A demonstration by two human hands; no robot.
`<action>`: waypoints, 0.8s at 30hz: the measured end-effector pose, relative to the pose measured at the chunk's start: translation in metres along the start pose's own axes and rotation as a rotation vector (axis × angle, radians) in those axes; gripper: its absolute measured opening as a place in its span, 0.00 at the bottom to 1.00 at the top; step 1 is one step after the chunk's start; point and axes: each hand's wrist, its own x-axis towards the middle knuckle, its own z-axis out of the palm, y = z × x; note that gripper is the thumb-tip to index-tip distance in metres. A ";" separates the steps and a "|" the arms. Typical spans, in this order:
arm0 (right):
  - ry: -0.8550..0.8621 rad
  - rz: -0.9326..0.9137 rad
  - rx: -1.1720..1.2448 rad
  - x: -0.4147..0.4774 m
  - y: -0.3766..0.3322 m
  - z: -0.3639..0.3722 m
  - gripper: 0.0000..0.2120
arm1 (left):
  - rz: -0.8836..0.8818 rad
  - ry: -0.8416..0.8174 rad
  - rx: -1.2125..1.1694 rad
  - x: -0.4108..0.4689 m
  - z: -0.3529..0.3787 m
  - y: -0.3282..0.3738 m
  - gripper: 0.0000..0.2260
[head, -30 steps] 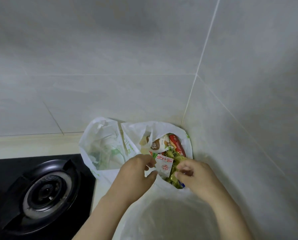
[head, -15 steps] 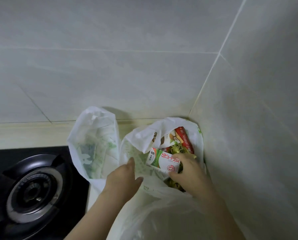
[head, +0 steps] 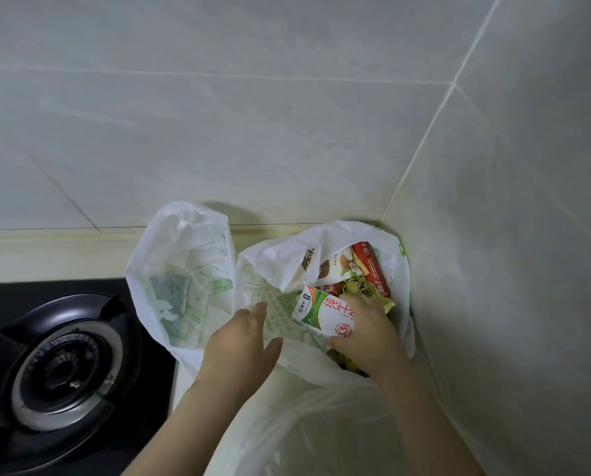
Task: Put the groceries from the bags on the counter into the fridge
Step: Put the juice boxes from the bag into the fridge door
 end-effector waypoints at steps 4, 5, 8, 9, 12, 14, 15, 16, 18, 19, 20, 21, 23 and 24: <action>0.112 0.047 0.028 -0.013 0.011 -0.003 0.33 | 0.007 0.026 -0.001 0.000 -0.002 0.006 0.18; 0.144 0.075 0.058 -0.018 0.014 -0.005 0.33 | 0.007 0.040 -0.020 0.000 -0.003 0.008 0.18; 0.233 0.141 0.206 -0.032 0.025 -0.013 0.31 | 0.020 0.100 -0.107 0.001 -0.006 0.016 0.17; 0.255 0.159 0.247 -0.036 0.027 -0.016 0.29 | 0.027 0.119 -0.141 0.001 -0.008 0.020 0.16; 0.332 0.173 0.320 -0.043 0.033 -0.024 0.27 | 0.035 0.139 -0.288 0.004 -0.006 0.033 0.14; 0.391 0.180 0.347 -0.046 0.035 -0.028 0.26 | 0.011 0.119 -0.385 0.009 0.001 0.042 0.14; 0.416 0.185 0.364 -0.047 0.036 -0.029 0.26 | -0.013 0.104 -0.431 0.012 0.006 0.046 0.14; 0.435 0.191 0.383 -0.048 0.037 -0.030 0.25 | -0.046 0.086 -0.477 0.016 0.012 0.049 0.15; 0.453 0.189 0.414 -0.049 0.039 -0.031 0.25 | -0.137 0.035 -0.529 0.025 0.025 0.054 0.18; 0.453 0.184 0.424 -0.049 0.040 -0.032 0.25 | -0.178 0.004 -0.525 0.030 0.031 0.055 0.19; 0.452 0.181 0.430 -0.050 0.041 -0.032 0.25 | -0.214 -0.022 -0.514 0.034 0.038 0.056 0.18; 0.451 0.179 0.439 -0.050 0.042 -0.032 0.25 | -0.248 -0.049 -0.504 0.037 0.043 0.058 0.17; 0.449 0.175 0.461 -0.051 0.044 -0.032 0.26 | -0.309 -0.095 -0.478 0.043 0.051 0.062 0.18; 0.446 0.173 0.469 -0.051 0.045 -0.031 0.27 | -0.331 -0.120 -0.455 0.045 0.056 0.064 0.20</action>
